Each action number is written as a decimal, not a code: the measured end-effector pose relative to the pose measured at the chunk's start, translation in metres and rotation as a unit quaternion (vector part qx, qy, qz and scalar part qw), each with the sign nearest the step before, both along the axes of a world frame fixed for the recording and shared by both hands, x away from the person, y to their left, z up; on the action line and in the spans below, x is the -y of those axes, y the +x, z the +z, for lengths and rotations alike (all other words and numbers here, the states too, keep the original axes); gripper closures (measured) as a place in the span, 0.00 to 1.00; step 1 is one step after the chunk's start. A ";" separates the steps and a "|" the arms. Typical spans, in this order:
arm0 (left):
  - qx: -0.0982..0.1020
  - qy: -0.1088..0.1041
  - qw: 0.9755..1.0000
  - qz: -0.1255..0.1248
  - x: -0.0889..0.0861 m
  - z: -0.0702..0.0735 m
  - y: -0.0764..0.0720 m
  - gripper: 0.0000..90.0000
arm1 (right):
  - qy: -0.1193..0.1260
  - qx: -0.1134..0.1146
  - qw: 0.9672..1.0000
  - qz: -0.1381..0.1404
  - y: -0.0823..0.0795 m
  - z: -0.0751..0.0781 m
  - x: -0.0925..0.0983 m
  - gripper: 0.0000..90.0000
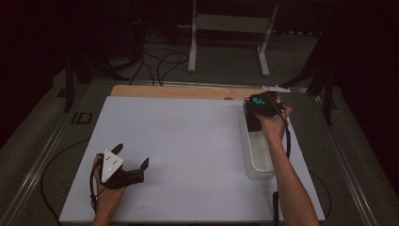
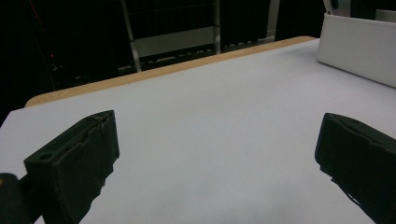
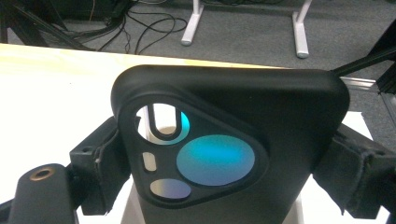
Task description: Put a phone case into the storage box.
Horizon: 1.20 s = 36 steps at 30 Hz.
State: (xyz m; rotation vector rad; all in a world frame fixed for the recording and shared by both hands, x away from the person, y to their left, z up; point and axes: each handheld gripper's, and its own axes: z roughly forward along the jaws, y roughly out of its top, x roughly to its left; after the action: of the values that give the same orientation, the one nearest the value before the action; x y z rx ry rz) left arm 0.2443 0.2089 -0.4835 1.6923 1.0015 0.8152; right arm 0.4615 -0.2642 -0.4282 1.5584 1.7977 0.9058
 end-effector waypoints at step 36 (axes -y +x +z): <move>0.001 0.001 1.000 -0.001 0.000 0.001 -0.001 0.00 | -0.011 -0.009 1.000 0.005 0.012 -0.010 -0.007 0.13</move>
State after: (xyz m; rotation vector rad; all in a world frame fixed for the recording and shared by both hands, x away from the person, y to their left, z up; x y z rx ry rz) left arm 0.2433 0.2093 -0.4830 1.6925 0.9983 0.8169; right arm 0.4733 -0.2574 -0.4386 1.5506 1.8239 0.8761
